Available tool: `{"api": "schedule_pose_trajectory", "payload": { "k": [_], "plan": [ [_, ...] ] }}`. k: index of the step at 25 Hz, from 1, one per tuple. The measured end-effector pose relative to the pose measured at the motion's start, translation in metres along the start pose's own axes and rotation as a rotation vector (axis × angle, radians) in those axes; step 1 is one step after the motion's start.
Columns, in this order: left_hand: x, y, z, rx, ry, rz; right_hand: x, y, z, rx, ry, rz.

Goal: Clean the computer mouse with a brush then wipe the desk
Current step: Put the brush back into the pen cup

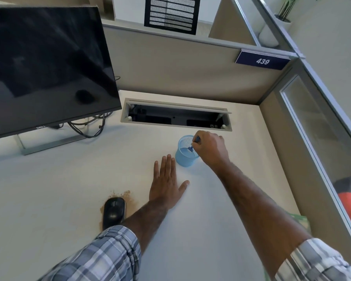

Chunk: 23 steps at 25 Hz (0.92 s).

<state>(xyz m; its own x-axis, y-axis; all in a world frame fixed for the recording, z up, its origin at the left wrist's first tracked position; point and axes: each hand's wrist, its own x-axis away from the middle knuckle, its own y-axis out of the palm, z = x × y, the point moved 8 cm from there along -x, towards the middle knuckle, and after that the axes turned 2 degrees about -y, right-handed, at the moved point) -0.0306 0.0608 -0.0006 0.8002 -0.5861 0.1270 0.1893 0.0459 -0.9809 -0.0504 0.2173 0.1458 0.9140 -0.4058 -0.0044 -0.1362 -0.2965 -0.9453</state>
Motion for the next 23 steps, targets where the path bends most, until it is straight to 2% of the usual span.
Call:
{"api": "schedule_pose_trajectory", "payload": {
  "k": [7,14,19,23],
  "plan": [
    [-0.002,0.005,-0.001,0.000,0.003,0.009,-0.012,0.016,-0.006,0.047,-0.026,-0.036],
    [-0.001,0.003,-0.001,0.023,0.004,0.027,-0.014,0.032,-0.003,0.017,-0.005,-0.146],
    [-0.001,0.002,-0.001,0.011,0.003,0.028,-0.020,0.027,0.000,0.022,-0.012,-0.104],
    [-0.001,0.001,-0.001,0.015,0.012,0.032,-0.020,0.009,-0.001,-0.016,-0.036,0.025]
  ]
}}
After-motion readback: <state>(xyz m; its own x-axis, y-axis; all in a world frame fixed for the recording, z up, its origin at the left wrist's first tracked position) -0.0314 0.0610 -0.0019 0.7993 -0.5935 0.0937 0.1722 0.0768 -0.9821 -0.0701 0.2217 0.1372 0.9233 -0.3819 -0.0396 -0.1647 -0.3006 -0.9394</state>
